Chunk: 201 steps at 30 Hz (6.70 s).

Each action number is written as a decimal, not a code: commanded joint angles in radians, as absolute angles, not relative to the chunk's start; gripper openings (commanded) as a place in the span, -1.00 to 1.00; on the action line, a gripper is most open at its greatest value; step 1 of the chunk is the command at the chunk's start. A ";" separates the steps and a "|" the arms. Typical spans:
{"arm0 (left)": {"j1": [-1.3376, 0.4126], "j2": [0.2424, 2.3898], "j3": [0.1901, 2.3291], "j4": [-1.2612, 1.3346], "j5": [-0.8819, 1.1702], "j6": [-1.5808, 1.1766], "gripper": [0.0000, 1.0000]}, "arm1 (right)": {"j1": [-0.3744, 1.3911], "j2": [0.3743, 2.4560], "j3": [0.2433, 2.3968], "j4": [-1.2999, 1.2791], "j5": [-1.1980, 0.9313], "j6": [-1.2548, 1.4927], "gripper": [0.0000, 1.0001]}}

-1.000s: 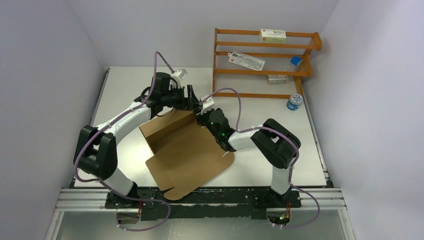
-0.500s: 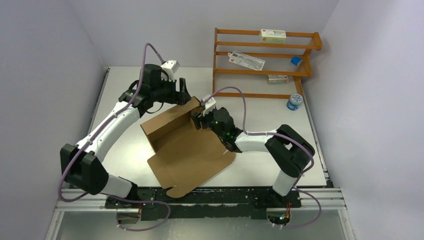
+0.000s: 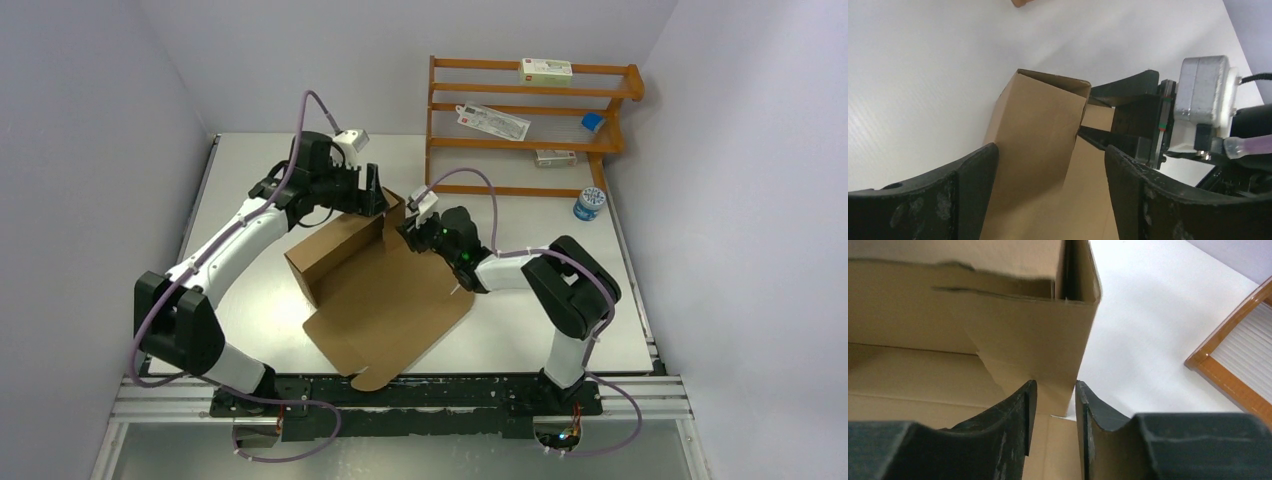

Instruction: Fold the paper box

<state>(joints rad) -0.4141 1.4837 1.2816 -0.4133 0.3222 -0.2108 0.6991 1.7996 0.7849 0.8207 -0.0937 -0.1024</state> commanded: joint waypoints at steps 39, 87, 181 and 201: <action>-0.411 1.646 1.193 -0.198 0.749 -0.323 0.51 | 0.646 1.980 1.060 0.795 -0.103 0.088 -1.00; -0.384 1.839 1.198 -0.144 0.593 -0.337 0.24 | 0.738 1.924 0.982 0.794 -0.061 -0.050 -1.00; -0.314 0.966 0.500 -0.119 0.003 -0.690 0.72 | 1.046 1.863 1.533 -0.315 0.227 -0.535 0.39; -0.299 0.947 0.732 -0.344 0.215 -0.412 0.76 | 1.073 1.437 1.577 -0.606 0.232 -0.302 0.63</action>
<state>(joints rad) -0.3119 0.9260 0.6609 -0.2691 0.1173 -0.5186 1.0748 1.4986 1.5558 -0.4583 0.0566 -0.3302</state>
